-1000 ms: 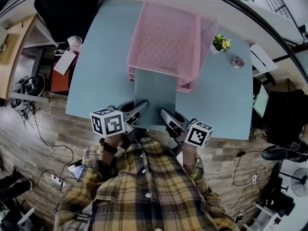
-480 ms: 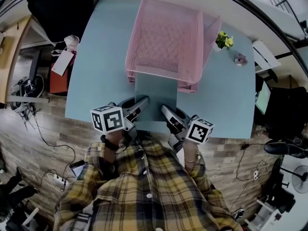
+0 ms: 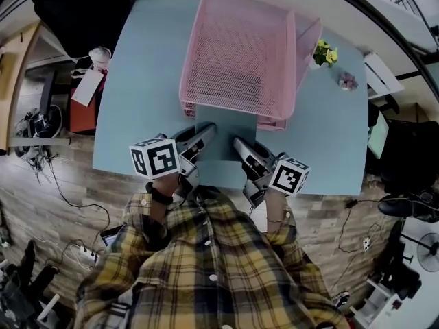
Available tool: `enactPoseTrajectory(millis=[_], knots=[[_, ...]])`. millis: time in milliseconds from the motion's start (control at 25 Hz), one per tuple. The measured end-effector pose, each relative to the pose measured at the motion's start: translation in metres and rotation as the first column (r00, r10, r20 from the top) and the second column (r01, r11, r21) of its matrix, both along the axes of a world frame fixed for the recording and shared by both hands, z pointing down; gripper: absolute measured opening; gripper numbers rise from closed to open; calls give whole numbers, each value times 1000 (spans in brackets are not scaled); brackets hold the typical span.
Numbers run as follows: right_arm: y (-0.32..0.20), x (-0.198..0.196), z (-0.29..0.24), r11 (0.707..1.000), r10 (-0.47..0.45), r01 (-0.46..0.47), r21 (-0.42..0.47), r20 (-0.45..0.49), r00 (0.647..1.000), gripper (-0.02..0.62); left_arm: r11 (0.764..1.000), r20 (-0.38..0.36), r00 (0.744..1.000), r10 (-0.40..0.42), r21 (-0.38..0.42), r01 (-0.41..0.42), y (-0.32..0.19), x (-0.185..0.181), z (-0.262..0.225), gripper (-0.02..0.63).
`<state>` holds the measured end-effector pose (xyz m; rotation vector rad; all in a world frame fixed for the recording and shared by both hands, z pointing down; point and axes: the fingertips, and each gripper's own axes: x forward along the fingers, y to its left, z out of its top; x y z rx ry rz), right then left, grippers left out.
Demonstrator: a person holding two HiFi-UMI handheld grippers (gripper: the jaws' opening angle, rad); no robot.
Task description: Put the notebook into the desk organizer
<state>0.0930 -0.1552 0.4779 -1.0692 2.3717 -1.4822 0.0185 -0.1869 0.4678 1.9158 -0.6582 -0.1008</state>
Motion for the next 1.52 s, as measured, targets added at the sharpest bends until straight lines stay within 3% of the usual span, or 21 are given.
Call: enactPoseTrajectory(millis=[280, 400, 680, 920, 1320, 1400, 1520], knots=[[-5, 5, -6, 996, -14, 20, 92, -72, 997, 225, 999, -52, 998, -37, -18, 36, -19, -2, -5, 72], [0, 4, -9, 990, -26, 46, 135, -146, 989, 252, 998, -75, 996, -50, -30, 48, -23, -2, -8, 69], [27, -2, -7, 965, -60, 136, 224, -316, 947, 295, 998, -84, 995, -60, -38, 56, -22, 0, -8, 71], [40, -13, 1, 947, -61, 196, 254, -459, 887, 295, 997, -89, 994, -59, -45, 55, -22, -2, -8, 74], [35, -19, -3, 935, 33, 137, 327, -464, 885, 293, 999, -95, 995, -35, -33, 32, -21, -2, -8, 101], [35, -18, -6, 933, 49, 127, 338, -466, 883, 293, 1000, -73, 997, -19, -15, 18, -16, -4, -8, 161], [32, -17, -8, 931, 53, 126, 342, -467, 882, 293, 999, -49, 998, -32, 30, 33, -6, -15, -12, 186]])
